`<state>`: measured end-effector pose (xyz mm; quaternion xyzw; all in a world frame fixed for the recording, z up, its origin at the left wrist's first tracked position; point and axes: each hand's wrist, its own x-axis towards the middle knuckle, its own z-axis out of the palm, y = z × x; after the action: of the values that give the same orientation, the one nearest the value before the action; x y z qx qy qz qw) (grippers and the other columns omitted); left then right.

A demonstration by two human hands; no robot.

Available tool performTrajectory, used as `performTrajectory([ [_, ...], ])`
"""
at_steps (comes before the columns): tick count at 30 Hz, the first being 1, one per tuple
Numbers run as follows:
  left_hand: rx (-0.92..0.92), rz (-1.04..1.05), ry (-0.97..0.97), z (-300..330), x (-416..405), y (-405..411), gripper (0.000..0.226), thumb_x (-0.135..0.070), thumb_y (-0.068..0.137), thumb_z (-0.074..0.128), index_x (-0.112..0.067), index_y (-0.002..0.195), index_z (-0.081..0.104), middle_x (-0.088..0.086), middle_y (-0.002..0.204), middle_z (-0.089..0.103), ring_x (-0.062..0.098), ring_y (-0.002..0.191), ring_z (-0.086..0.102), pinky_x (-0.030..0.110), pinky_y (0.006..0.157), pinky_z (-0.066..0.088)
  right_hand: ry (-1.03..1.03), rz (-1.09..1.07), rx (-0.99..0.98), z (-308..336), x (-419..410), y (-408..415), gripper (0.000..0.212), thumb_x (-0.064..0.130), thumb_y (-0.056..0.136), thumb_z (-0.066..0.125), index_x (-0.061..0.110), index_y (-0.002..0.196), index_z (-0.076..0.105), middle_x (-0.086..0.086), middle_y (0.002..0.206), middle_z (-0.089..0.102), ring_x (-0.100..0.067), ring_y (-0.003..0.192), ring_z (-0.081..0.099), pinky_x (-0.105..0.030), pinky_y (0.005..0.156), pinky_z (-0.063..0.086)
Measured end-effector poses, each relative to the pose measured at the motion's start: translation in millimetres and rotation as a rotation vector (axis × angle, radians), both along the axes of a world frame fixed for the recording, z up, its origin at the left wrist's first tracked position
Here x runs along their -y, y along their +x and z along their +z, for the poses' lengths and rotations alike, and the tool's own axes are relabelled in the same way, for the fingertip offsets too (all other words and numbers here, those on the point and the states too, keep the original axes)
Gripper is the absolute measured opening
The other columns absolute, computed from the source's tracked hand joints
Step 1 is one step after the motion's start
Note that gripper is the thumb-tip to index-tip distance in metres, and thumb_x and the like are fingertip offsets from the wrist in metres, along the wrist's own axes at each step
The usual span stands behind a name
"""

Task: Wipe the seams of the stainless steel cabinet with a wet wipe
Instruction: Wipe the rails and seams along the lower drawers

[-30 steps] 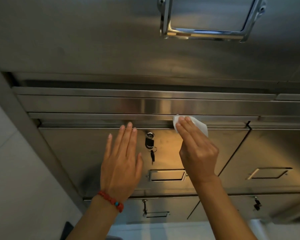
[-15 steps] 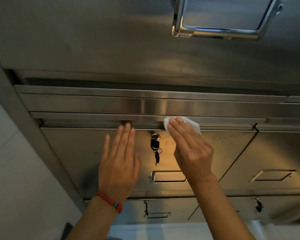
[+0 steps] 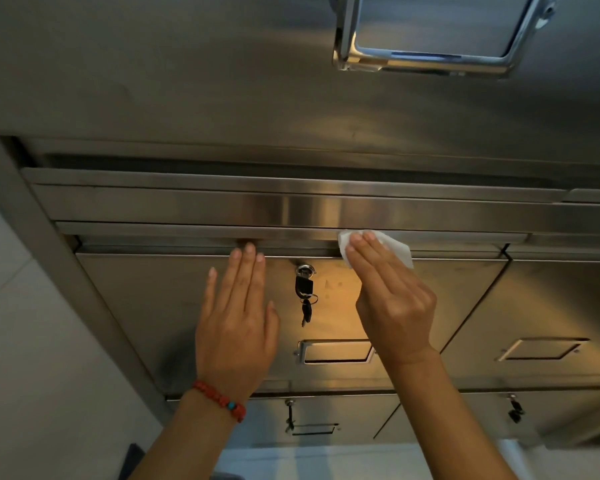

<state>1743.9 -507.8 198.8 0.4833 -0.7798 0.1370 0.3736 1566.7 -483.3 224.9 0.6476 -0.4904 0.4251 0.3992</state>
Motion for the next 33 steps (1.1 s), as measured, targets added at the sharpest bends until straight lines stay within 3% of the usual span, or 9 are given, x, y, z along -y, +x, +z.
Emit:
performTrajectory([
  [12, 0.033, -0.006, 0.002, 9, -4, 2, 0.052, -0.019, 0.083, 0.037, 0.008, 0.124, 0.053, 0.023, 0.132, 0.05, 0.039, 0.123, 0.047, 0.062, 0.098, 0.032, 0.028, 0.117, 0.002, -1, 19, 56, 0.021, -0.004, 0.087, 0.057, -0.001, 0.102, 0.071, -0.016, 0.109, 0.068, -0.026, 0.106, 0.064, -0.036, 0.09, 0.053],
  [16, 0.054, 0.002, 0.001, 8, -4, 3, 0.051, -0.018, 0.083, 0.037, 0.007, 0.125, 0.053, 0.022, 0.133, 0.05, 0.038, 0.123, 0.047, 0.061, 0.099, 0.032, 0.058, 0.122, -0.035, 1, 18, 48, 0.027, -0.004, 0.076, 0.073, -0.001, 0.103, 0.071, -0.016, 0.11, 0.067, -0.025, 0.106, 0.064, -0.036, 0.089, 0.054],
  [20, 0.039, 0.007, 0.013, 7, -3, 2, 0.051, -0.019, 0.085, 0.036, 0.006, 0.126, 0.052, 0.022, 0.134, 0.049, 0.037, 0.124, 0.046, 0.06, 0.101, 0.03, 0.035, 0.081, -0.041, 1, 13, 30, 0.02, -0.002, 0.083, 0.065, -0.001, 0.103, 0.07, -0.016, 0.109, 0.067, -0.025, 0.105, 0.064, -0.036, 0.093, 0.051],
  [29, 0.023, 0.007, -0.01, 4, -2, 1, 0.05, -0.018, 0.085, 0.037, 0.007, 0.127, 0.052, 0.022, 0.134, 0.048, 0.038, 0.125, 0.045, 0.06, 0.102, 0.026, -0.028, -0.03, 0.026, -1, -1, -2, 0.021, -0.006, 0.081, 0.065, -0.002, 0.101, 0.07, -0.017, 0.106, 0.068, -0.026, 0.105, 0.061, -0.042, 0.085, 0.054],
  [33, 0.013, 0.015, -0.022, 1, -1, 0, 0.05, -0.017, 0.085, 0.038, 0.006, 0.127, 0.051, 0.021, 0.135, 0.048, 0.036, 0.126, 0.044, 0.058, 0.104, 0.026, -0.019, 0.014, 0.042, -4, 5, 14, 0.019, -0.004, 0.088, 0.057, -0.002, 0.1, 0.071, -0.017, 0.106, 0.068, -0.028, 0.101, 0.066, -0.042, 0.079, 0.058],
])
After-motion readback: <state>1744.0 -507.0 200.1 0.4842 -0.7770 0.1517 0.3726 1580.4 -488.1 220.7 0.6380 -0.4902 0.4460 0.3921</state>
